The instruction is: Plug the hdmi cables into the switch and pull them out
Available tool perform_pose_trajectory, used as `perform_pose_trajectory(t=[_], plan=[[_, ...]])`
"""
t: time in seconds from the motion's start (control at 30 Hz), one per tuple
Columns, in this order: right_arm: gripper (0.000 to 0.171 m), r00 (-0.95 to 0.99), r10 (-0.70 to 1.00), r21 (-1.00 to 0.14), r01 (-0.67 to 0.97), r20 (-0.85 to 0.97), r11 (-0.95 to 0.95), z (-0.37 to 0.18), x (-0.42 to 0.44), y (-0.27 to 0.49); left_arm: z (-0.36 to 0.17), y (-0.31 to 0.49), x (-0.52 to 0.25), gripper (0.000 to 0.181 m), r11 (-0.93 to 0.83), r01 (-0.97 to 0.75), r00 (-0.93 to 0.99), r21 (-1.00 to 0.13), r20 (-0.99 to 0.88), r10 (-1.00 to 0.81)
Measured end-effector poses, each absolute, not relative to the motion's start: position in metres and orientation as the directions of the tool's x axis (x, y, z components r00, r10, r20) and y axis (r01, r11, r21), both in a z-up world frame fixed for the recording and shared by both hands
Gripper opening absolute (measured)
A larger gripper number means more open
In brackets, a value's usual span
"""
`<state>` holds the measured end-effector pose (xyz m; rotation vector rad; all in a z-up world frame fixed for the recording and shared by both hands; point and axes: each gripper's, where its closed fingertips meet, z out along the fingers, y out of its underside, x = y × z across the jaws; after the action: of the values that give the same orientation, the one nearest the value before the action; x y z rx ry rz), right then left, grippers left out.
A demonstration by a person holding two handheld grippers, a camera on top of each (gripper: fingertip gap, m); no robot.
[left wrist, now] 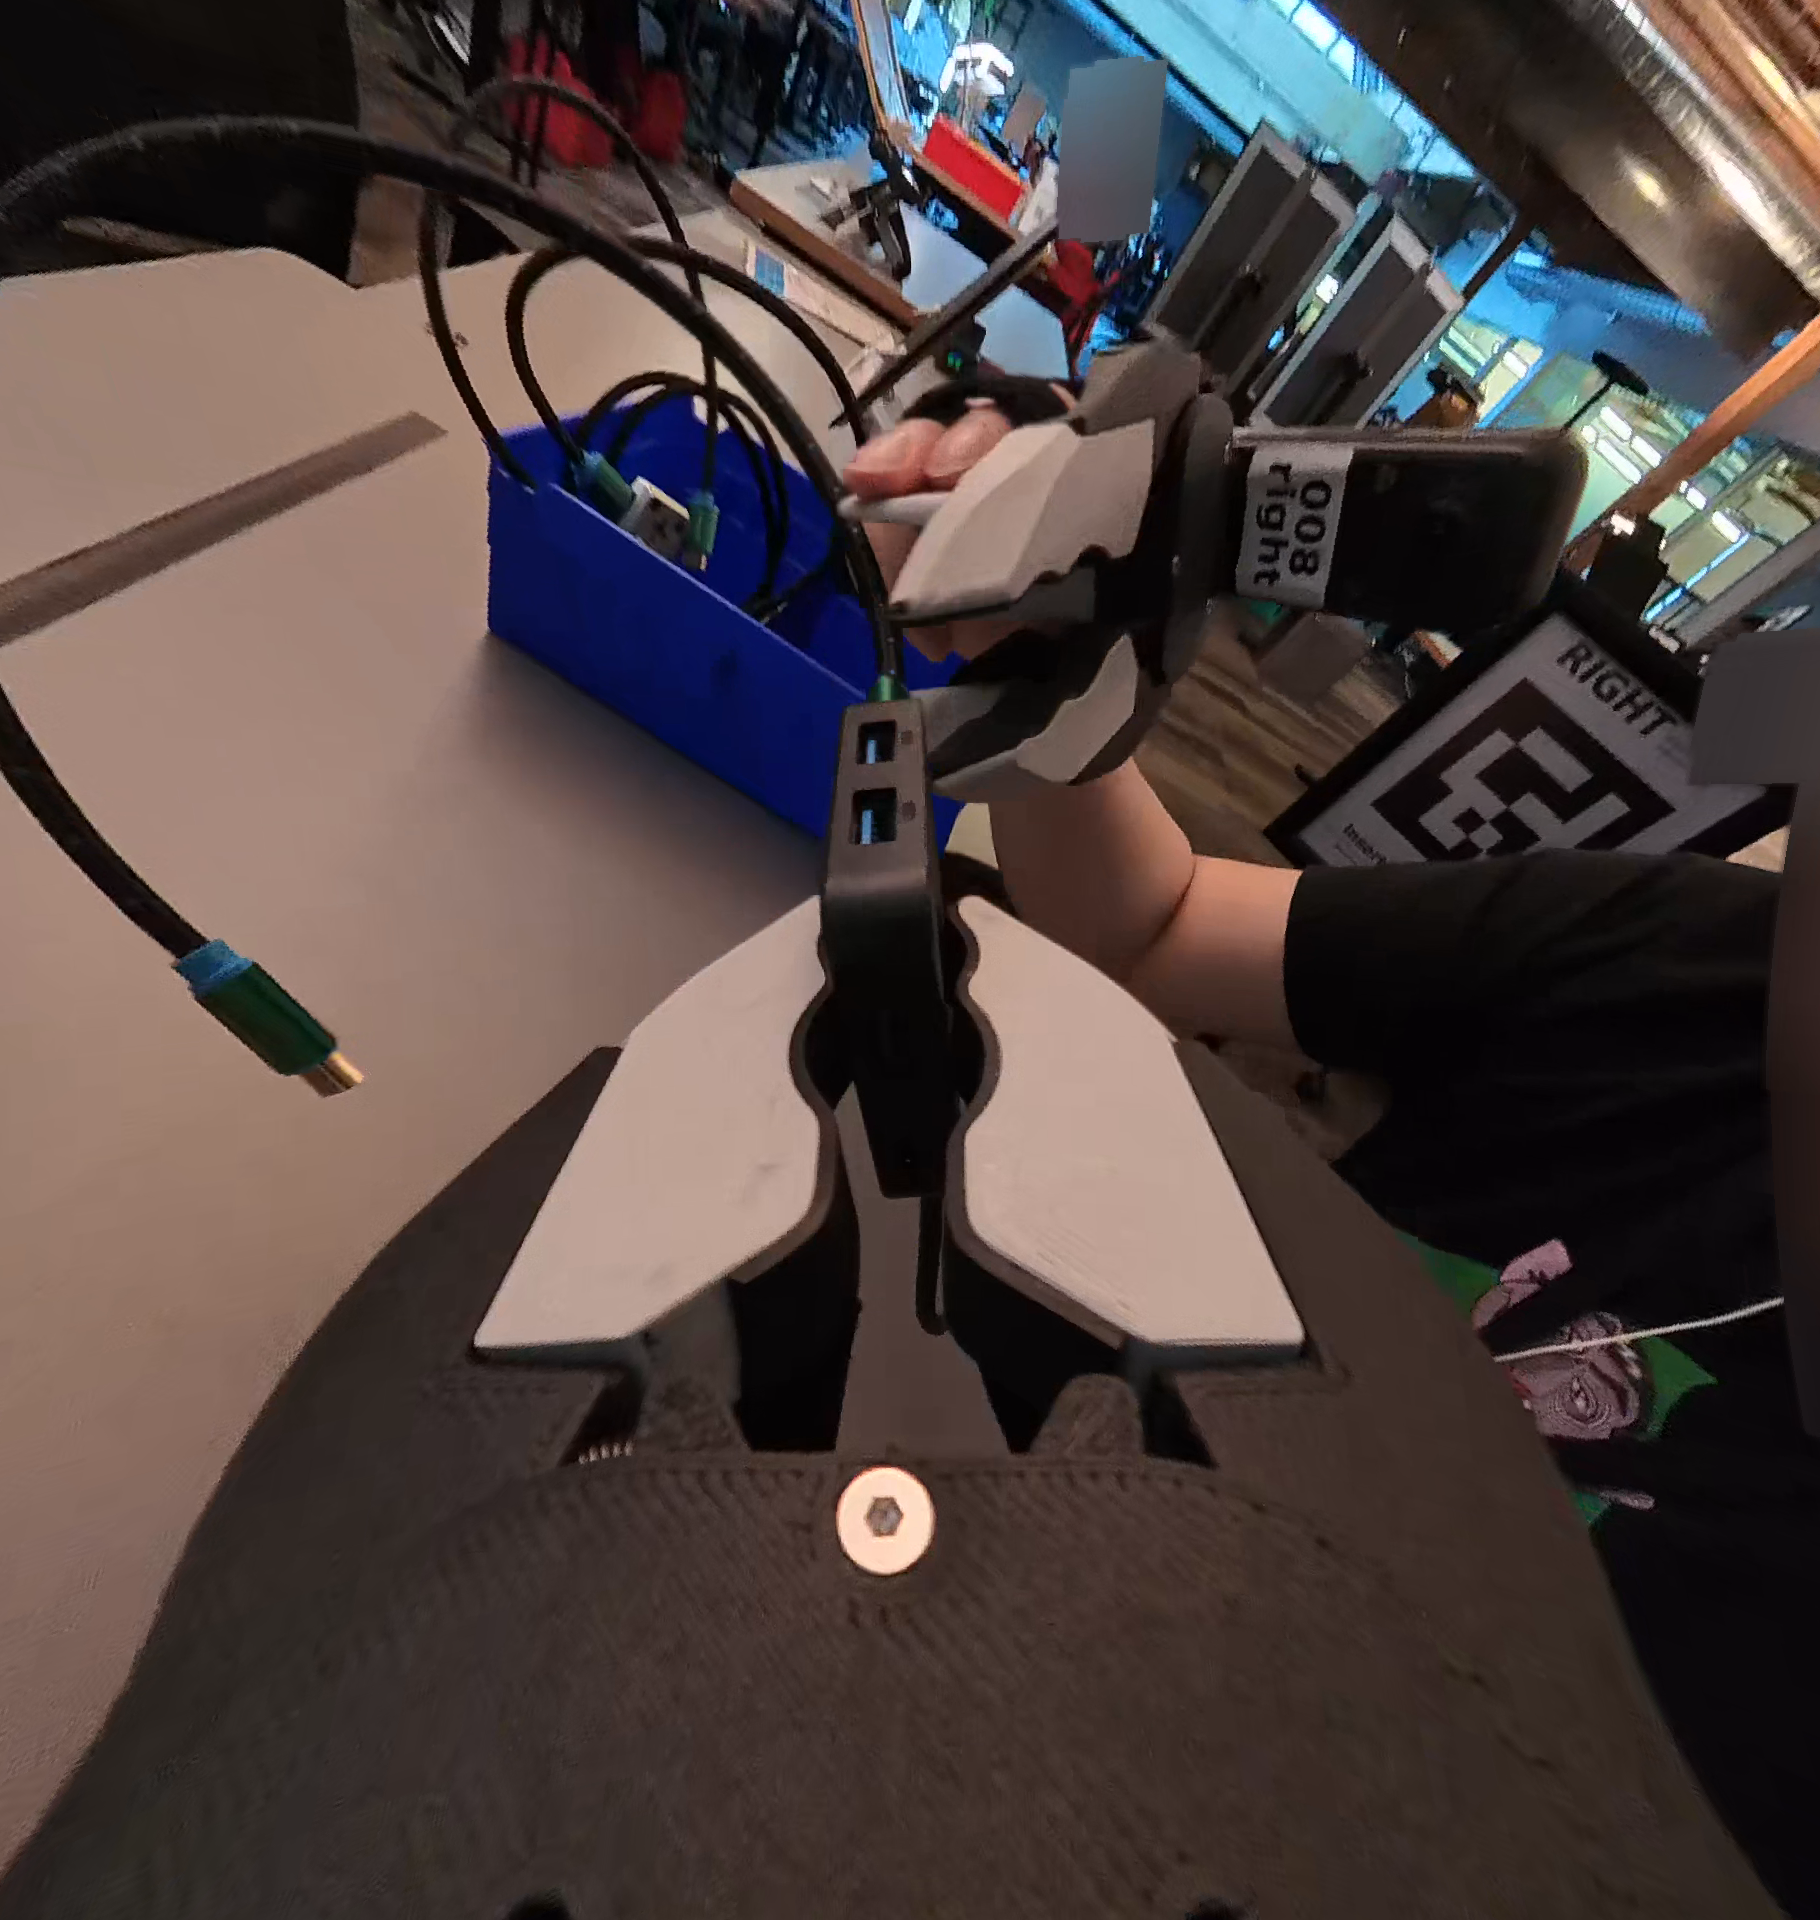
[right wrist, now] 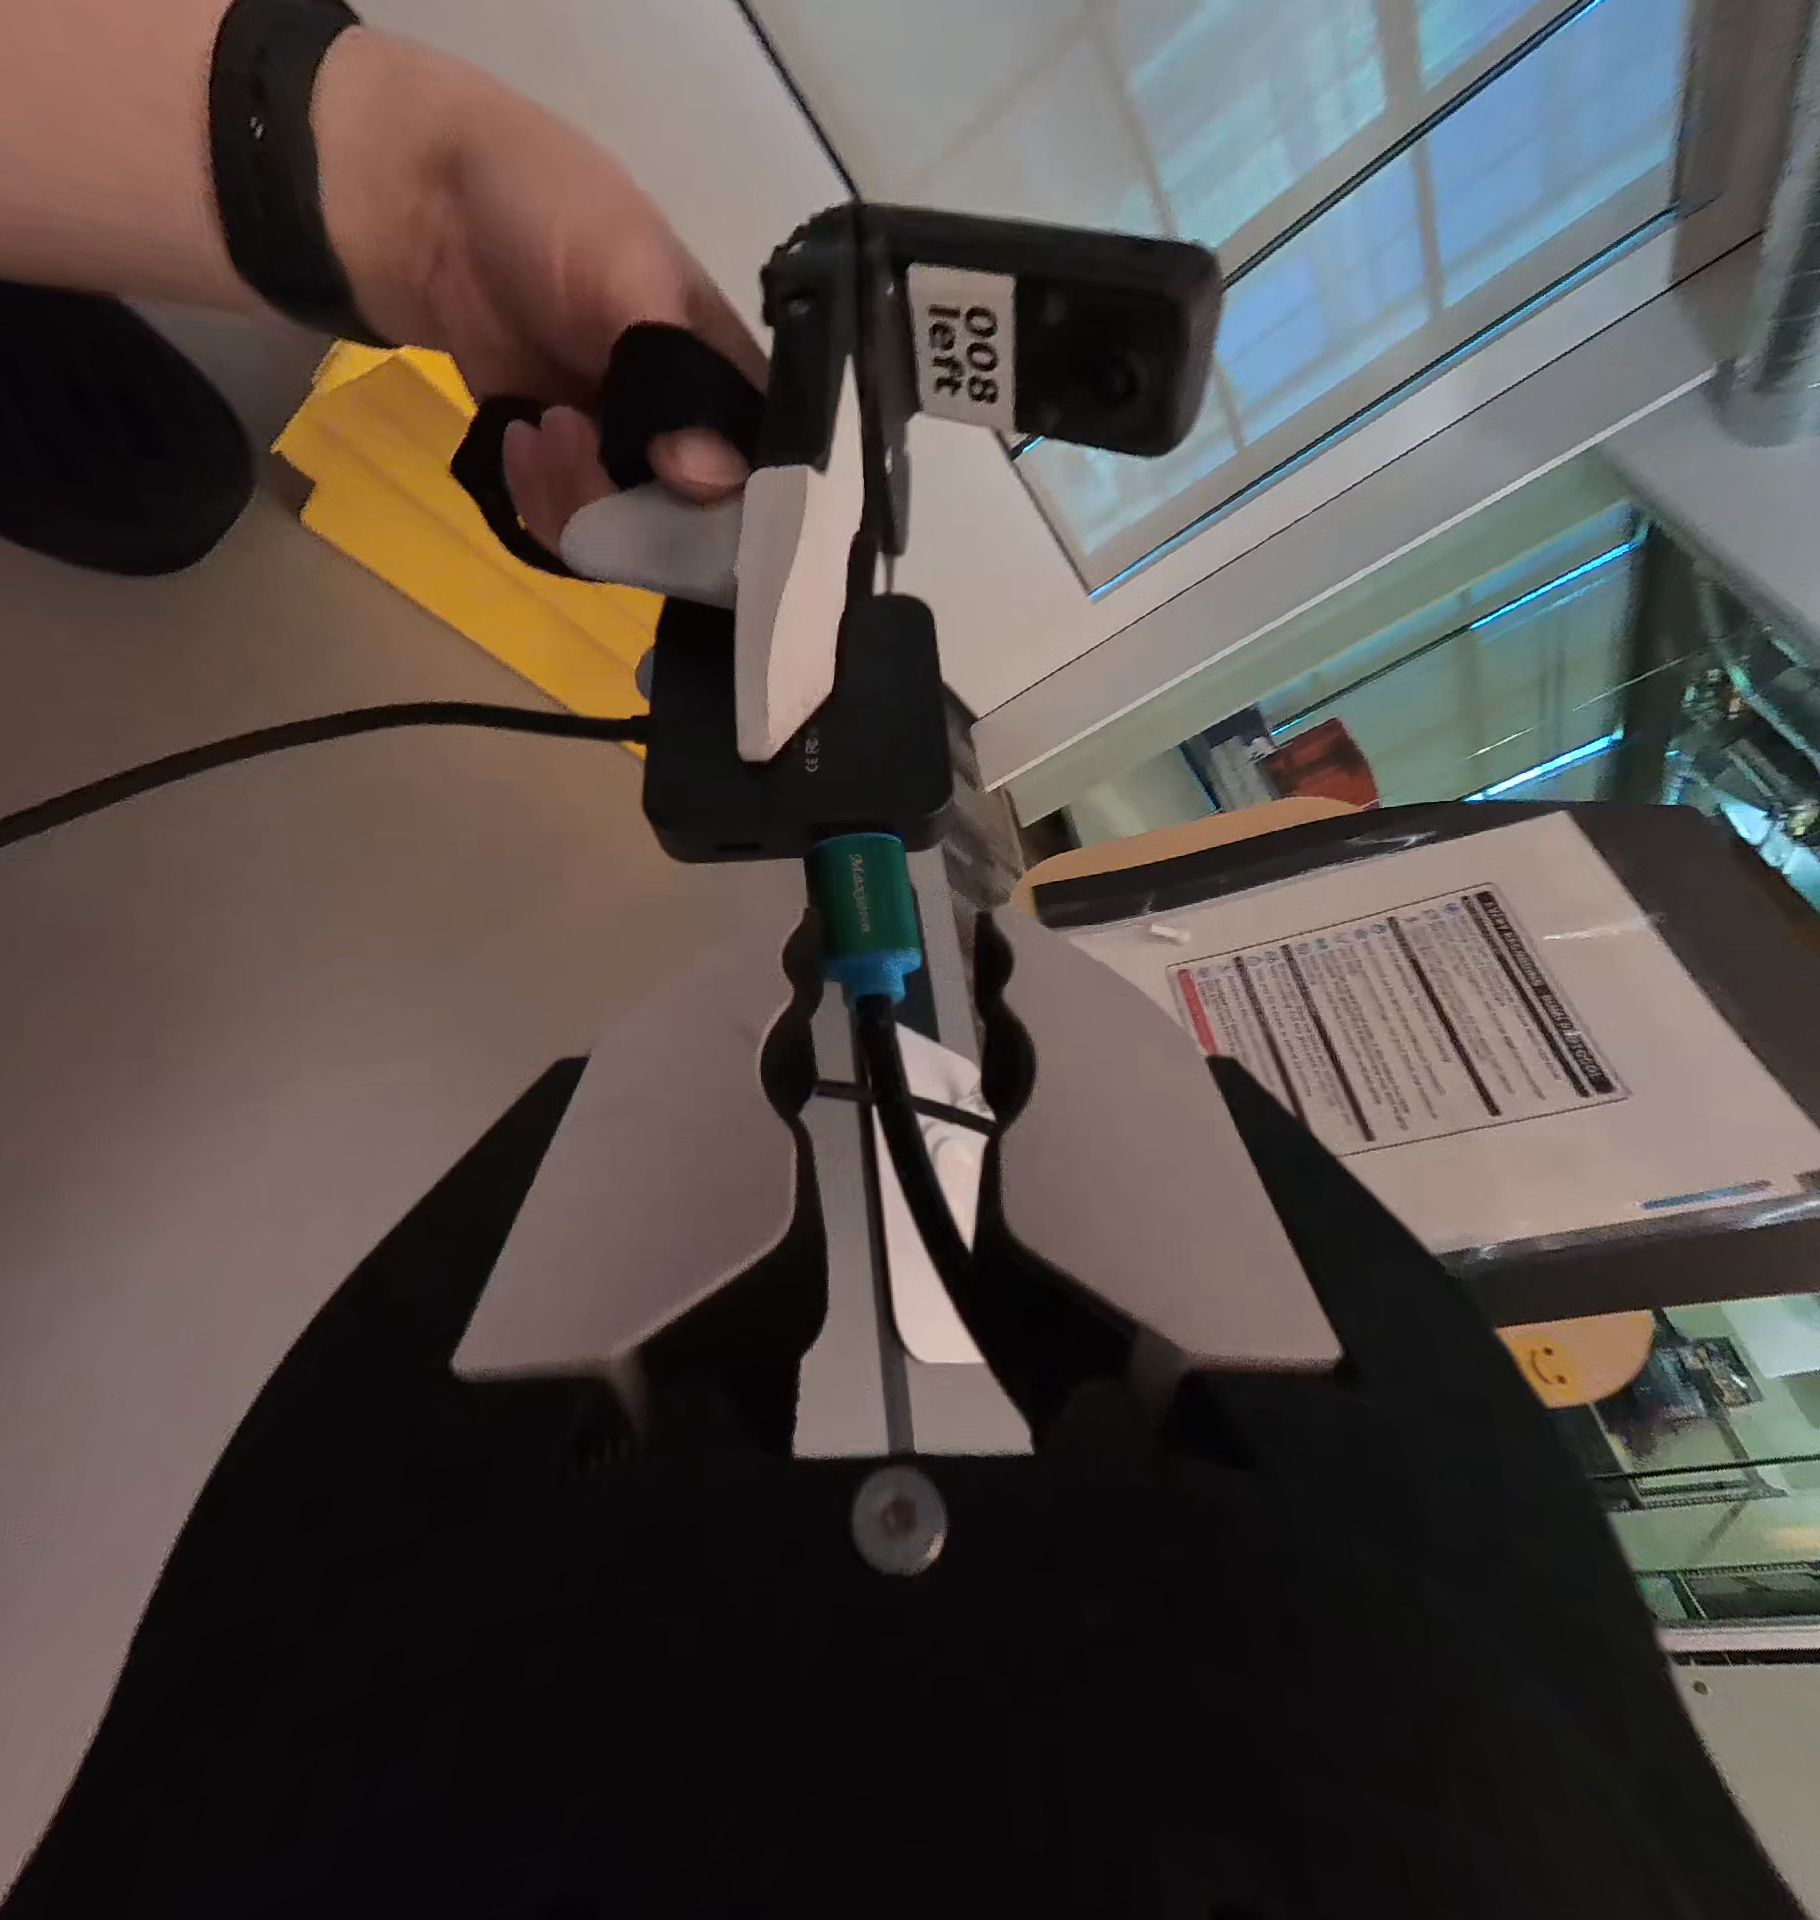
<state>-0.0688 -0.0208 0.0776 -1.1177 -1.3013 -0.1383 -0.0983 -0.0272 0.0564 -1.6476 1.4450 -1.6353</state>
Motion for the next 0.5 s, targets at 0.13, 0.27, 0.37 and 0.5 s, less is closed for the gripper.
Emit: perform_pose_trajectory(t=[0.13, 0.27, 0.37, 0.5], plan=[[0.023, 0.294, 0.531, -0.571, 0.658, 0.795, 0.491, 0.069, -0.074, -0.024, 0.055, -0.033, -0.098, 0.013, -0.354, -0.393, -0.238, -0.849, 0.466, -0.852], [0.023, 0.273, 0.547, -0.555, 0.697, 0.792, 0.455, 0.060, -0.075, -0.022, 0.056, -0.040, -0.098, 0.013, -0.340, -0.404, -0.272, -0.849, 0.466, -0.842], [0.022, 0.293, 0.567, -0.582, 0.685, 0.770, 0.437, 0.061, -0.075, -0.021, 0.058, -0.039, -0.098, 0.013, -0.337, -0.391, -0.278, -0.856, 0.459, -0.844], [0.022, 0.330, 0.564, -0.602, 0.687, 0.757, 0.406, 0.064, -0.075, -0.017, 0.065, -0.034, -0.097, 0.015, -0.371, -0.333, -0.290, -0.867, 0.468, -0.835]])
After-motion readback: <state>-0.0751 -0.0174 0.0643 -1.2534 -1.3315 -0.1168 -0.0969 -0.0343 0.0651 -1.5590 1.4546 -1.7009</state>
